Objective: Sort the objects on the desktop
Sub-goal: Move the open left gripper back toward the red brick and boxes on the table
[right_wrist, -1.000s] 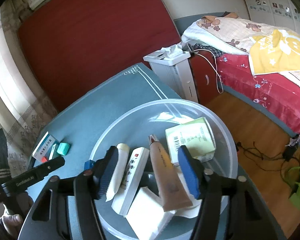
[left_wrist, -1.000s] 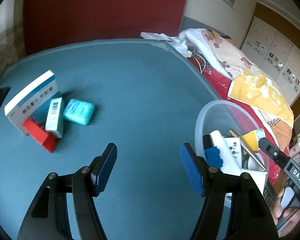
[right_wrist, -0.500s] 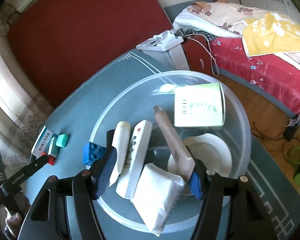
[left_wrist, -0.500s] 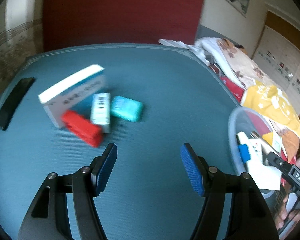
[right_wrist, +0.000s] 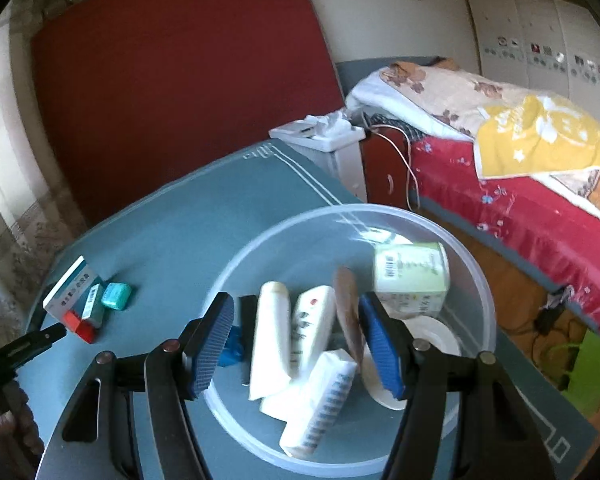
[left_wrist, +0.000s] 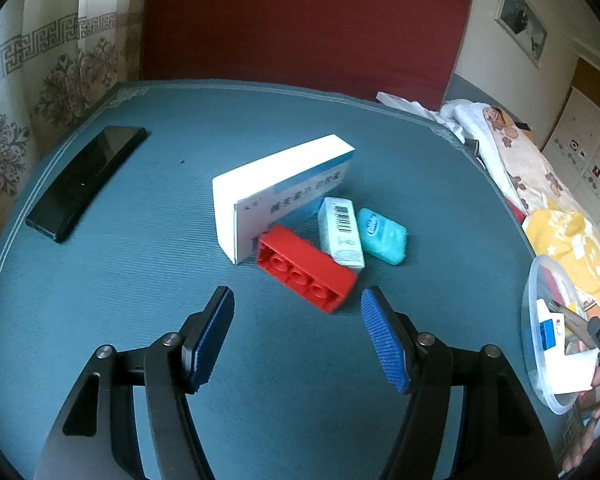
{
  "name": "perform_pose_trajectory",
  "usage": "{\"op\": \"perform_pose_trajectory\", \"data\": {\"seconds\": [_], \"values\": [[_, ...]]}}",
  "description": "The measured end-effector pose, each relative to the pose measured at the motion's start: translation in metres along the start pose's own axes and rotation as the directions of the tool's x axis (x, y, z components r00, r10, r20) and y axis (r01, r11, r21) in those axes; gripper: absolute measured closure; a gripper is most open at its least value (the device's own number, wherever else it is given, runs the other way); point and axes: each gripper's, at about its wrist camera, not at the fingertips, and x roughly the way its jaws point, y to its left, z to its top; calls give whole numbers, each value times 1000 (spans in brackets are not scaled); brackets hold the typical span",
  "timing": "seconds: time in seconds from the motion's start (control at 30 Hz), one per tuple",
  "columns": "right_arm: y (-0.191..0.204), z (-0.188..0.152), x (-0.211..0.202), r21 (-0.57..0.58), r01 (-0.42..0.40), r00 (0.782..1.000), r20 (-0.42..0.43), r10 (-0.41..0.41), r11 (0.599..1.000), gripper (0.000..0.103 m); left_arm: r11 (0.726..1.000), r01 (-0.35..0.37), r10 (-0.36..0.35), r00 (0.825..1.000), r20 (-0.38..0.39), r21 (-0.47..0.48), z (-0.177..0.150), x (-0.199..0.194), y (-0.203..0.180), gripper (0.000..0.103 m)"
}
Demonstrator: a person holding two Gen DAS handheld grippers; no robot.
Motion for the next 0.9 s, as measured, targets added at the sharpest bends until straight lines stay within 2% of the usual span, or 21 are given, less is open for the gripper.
{"op": "perform_pose_trajectory", "data": {"seconds": [0.23,0.53,0.63,0.77,0.9], "values": [[31,-1,4,-68,-45,999,-14,44,997,33,999,31,-32,999,-27,-36,11,15,5,33],[66,-13,12,-157,-114,993,-47,108,981,32,998,12,-12,1000,-12,-64,22,27,8,33],[74,-16,15,-169,-134,990,-63,125,976,31,997,4,-6,1000,-24,-78,22,34,13,33],[83,-22,20,-184,-150,987,-88,136,971,30,995,30,-33,999,-26,-98,23,36,23,31],[86,-25,29,-191,-165,983,-113,145,968,30,997,22,-24,999,-33,-75,20,32,27,28]]}}
